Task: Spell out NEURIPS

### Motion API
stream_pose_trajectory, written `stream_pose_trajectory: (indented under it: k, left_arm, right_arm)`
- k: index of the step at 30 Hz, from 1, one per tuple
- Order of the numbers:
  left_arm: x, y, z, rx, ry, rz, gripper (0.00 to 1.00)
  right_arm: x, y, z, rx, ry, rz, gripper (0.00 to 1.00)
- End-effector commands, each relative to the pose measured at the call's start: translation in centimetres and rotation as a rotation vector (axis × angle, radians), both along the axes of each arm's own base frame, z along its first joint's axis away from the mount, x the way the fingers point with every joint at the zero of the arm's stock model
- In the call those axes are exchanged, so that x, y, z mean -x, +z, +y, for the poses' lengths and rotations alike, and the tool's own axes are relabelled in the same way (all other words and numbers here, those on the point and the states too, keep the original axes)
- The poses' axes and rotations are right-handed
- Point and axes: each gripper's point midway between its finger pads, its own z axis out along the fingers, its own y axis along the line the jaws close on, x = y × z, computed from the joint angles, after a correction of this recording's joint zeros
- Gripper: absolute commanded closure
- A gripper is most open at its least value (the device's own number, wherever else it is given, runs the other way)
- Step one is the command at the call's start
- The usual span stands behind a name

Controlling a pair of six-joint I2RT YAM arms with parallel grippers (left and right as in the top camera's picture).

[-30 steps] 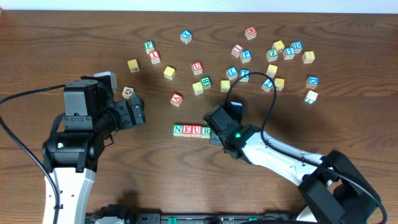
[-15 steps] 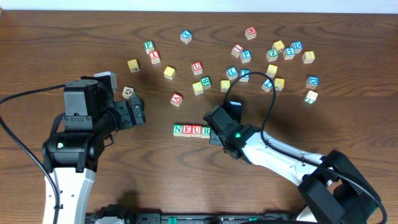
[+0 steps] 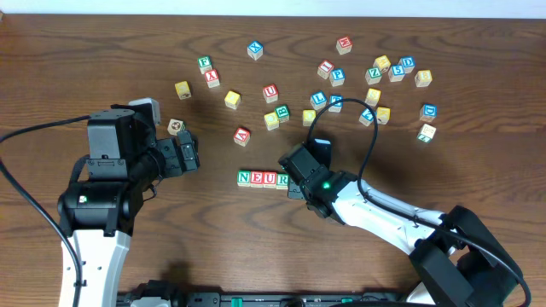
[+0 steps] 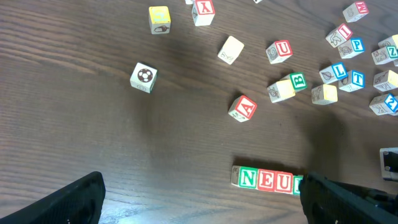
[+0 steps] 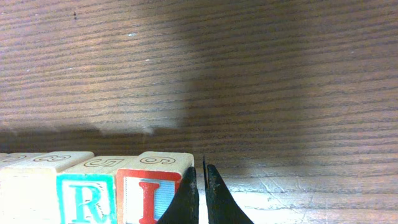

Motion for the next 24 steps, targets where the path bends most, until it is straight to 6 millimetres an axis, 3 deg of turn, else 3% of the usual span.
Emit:
stream_pose_trajectory:
  k: [1, 24]
  left_arm:
    - [-0.28, 1.09, -0.04, 0.003, -0.009, -0.026, 0.02]
    - [-0.28, 1.09, -0.04, 0.003, -0.009, -0.026, 0.02]
  right_arm:
    - [0.26, -0.29, 0.13, 0.020, 0.030, -0.002, 0.99]
    - [0.30, -0.33, -0.03, 0.037, 0.047, -0.003, 0.99]
